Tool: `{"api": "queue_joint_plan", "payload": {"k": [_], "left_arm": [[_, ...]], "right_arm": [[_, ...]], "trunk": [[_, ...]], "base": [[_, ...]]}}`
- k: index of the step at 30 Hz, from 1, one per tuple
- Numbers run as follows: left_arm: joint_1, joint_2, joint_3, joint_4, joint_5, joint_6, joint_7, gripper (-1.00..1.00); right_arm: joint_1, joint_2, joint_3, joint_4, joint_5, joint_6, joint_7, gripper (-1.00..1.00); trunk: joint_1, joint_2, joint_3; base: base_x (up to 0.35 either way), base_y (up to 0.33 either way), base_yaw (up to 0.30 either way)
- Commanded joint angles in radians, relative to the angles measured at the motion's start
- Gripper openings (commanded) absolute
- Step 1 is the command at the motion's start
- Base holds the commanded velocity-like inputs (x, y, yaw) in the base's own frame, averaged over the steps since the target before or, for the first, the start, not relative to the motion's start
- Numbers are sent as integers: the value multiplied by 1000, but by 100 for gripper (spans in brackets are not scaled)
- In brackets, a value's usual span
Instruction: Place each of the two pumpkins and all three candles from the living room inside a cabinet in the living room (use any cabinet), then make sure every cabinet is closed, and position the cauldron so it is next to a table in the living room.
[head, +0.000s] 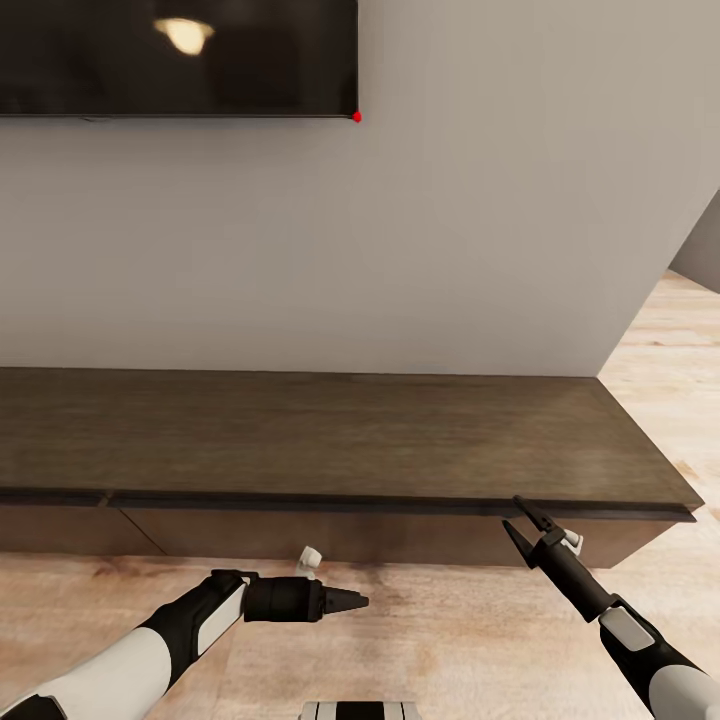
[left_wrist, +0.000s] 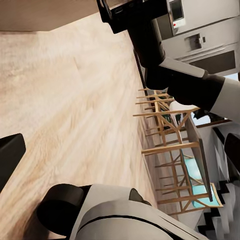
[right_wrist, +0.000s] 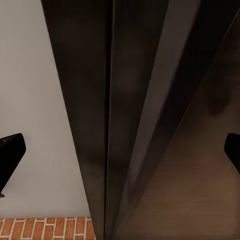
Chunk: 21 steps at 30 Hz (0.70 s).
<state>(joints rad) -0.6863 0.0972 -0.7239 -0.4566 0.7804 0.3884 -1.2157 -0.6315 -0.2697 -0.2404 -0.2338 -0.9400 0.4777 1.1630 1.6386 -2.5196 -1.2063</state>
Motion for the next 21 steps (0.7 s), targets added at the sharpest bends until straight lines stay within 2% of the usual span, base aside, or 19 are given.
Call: {"api": "queue_joint_plan", "payload": {"k": [1, 2, 21], "left_arm": [[-1, 1, -6, -1, 10, 10, -1, 100], [-1, 1, -6, -1, 10, 10, -1, 100], [-1, 1, -6, -1, 10, 10, 1, 100]], "right_arm": [[0, 0, 2, 1, -7, 9, 1, 100], [0, 0, 2, 1, -7, 9, 1, -100], [0, 0, 3, 1, -7, 9, -2, -100]], "trunk": [[0, 0, -1], [0, 0, -1], [0, 0, -1]], "base": [[0, 0, 0], [0, 0, 0], [0, 0, 0]]}}
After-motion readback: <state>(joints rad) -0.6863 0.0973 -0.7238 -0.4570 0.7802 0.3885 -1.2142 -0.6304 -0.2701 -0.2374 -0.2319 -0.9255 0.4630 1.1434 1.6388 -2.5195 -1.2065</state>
